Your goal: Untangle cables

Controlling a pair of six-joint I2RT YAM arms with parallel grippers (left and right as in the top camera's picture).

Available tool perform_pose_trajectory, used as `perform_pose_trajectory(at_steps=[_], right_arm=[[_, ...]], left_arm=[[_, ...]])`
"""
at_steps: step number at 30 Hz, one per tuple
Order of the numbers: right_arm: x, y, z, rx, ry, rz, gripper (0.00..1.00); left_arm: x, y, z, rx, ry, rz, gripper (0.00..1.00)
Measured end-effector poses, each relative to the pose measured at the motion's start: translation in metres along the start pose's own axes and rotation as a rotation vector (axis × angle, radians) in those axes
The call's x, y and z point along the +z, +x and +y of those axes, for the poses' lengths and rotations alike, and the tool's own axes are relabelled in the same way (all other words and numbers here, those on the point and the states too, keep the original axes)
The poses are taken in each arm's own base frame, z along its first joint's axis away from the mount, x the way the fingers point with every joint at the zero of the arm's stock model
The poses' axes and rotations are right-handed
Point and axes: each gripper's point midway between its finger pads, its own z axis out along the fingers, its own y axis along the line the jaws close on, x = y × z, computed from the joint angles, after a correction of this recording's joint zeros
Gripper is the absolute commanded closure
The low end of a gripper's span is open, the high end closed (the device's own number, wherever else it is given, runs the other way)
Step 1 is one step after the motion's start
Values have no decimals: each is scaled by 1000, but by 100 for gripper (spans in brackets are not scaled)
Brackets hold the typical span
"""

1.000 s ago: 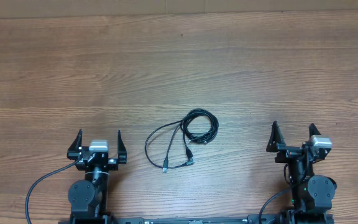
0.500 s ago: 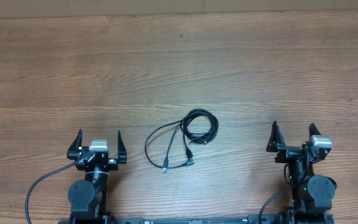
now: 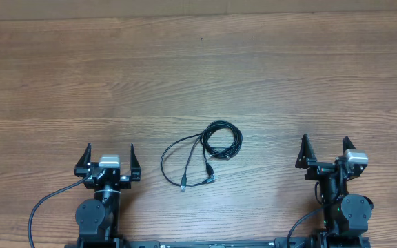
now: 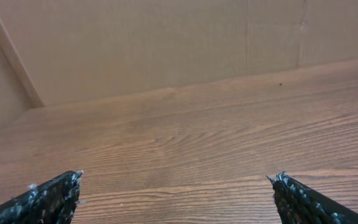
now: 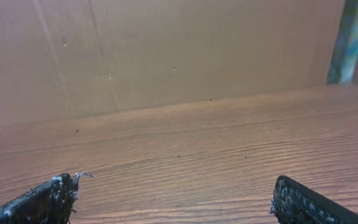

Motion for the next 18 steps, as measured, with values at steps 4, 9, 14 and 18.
perform_pose_trajectory(at_steps=[4,9,14,18], right_arm=[[0,-2,-4,0,23,-9,0],[0,-9,-5,1,30,-37,0],[0,-13,-5,1,33,-54,0],[0,-13,-5,1,33,-55,0]], left_arm=[[0,0,0,0,0,0,0],[0,0,0,0,0,0,0],[0,0,0,0,0,0,0],[0,0,0,0,0,0,0]])
